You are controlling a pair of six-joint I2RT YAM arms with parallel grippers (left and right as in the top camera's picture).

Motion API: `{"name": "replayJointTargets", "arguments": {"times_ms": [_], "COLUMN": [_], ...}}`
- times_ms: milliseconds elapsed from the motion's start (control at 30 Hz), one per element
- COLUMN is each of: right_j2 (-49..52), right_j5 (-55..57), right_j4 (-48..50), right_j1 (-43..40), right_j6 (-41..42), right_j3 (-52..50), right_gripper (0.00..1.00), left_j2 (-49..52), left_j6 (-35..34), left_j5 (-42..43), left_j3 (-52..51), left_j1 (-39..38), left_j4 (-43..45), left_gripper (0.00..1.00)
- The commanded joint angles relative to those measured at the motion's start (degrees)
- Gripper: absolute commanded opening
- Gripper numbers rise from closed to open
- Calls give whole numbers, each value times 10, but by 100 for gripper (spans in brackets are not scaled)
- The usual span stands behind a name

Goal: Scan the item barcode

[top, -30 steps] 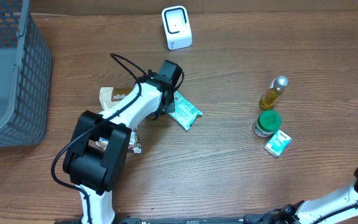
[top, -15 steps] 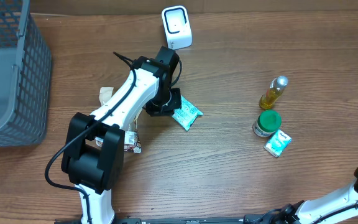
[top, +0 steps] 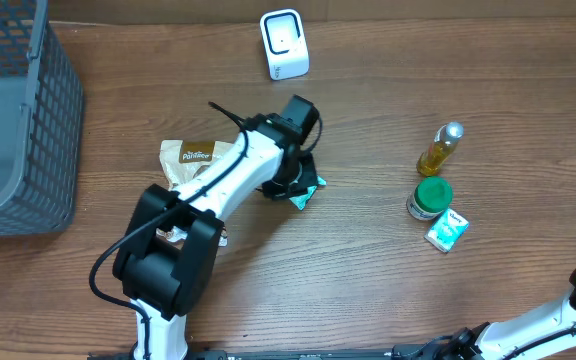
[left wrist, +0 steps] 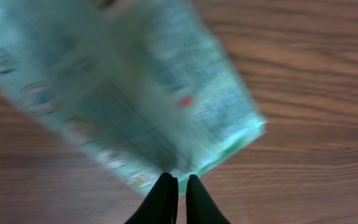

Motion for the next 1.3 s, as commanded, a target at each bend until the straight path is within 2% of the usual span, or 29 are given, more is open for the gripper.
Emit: {"name": "replayJointTargets", "arguments": {"times_ms": [0,67,267,367,567,700,1067,1133,1200,1267], "right_j2": [-8,-8,-8,-8,-8,-8,-8,-8,-8,-8], "right_j5": [4,4,4,4,4,4,4,4,4,4], "right_j4": [2,2,2,2,2,2,2,2,2,2], "right_j1": [0,0,0,0,0,0,0,0,0,0], "right_j6": [0,0,0,0,0,0,0,0,0,0], "right_j3": [5,5,5,5,5,5,5,5,5,5], "right_gripper": [100,100,100,100,100,100,100,100,100,100], "left_j2": [4,4,5,9,23,22,22,22,22,22], "left_j6": [-25,-25,-24,-6,53,128,189,204,209,209], "left_j5": [-35,-46,-63,-72,-67,-40,-43,-44,-44,-41], "left_j3": [-7,-7,-7,-7,-9,-9,-9,-9,-9,-9], "left_j1": [-17,-19,-21,-27,-42,-41,3,12,23,35], "left_j4": [37,66,134,136,130,111,7,-14,-35,-51], "left_gripper": [19,21,9,6,5,11,14,13,4,4]}}
